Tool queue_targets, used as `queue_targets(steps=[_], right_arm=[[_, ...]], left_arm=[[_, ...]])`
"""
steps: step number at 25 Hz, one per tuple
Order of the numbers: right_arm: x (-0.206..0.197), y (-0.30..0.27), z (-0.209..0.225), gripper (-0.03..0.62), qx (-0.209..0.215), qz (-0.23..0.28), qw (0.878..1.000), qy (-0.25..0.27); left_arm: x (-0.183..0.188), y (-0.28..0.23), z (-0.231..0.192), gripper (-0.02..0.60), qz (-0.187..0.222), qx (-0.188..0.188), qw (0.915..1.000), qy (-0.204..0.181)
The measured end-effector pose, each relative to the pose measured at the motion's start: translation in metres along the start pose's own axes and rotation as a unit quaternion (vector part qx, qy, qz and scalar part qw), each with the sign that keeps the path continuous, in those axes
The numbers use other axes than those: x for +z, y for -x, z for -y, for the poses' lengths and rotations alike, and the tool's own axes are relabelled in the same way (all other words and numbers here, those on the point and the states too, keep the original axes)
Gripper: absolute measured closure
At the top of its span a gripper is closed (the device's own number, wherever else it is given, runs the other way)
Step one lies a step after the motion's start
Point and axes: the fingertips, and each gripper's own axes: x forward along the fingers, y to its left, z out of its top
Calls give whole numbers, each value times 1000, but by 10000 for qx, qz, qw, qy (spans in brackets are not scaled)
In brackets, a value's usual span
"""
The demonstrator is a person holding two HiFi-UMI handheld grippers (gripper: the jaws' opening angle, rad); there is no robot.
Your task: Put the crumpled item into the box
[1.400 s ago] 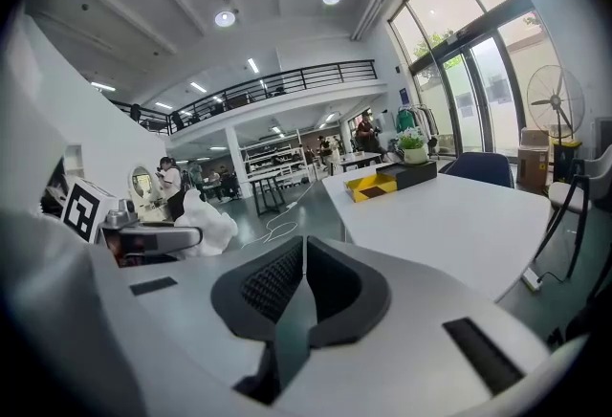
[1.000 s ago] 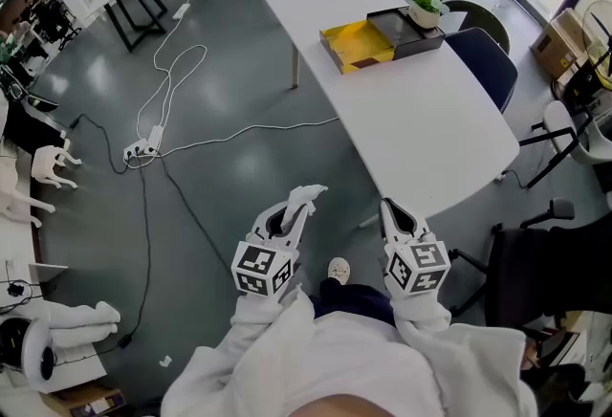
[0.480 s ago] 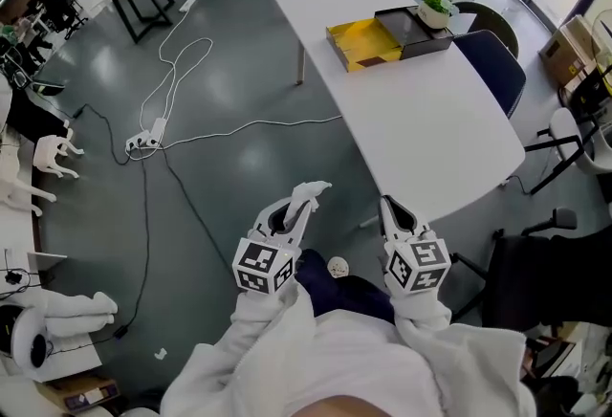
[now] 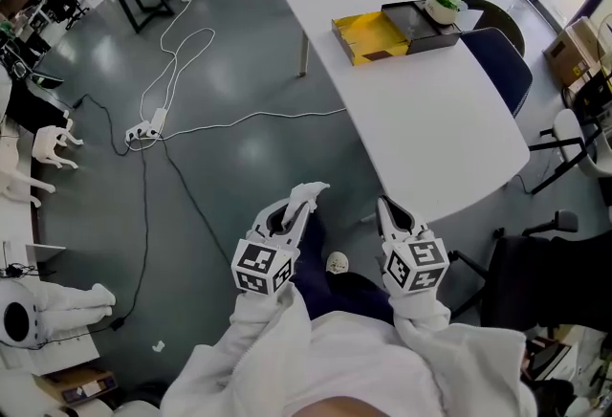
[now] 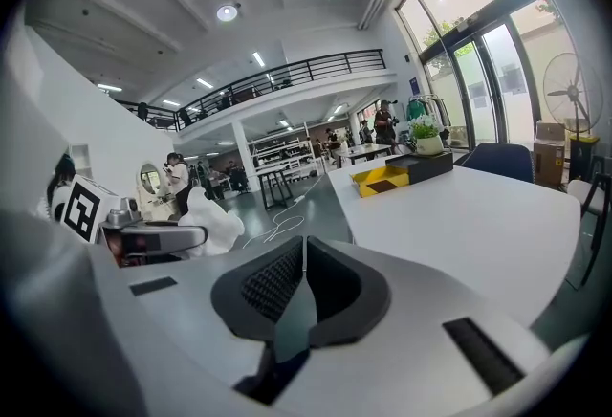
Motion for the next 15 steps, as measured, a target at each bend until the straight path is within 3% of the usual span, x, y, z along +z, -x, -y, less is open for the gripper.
queue_targets(steps=[15], right_arm=[[54, -82, 26, 557, -183, 48, 9998, -99]], left_arm=[[54, -74, -67, 520, 15, -193, 9998, -65]])
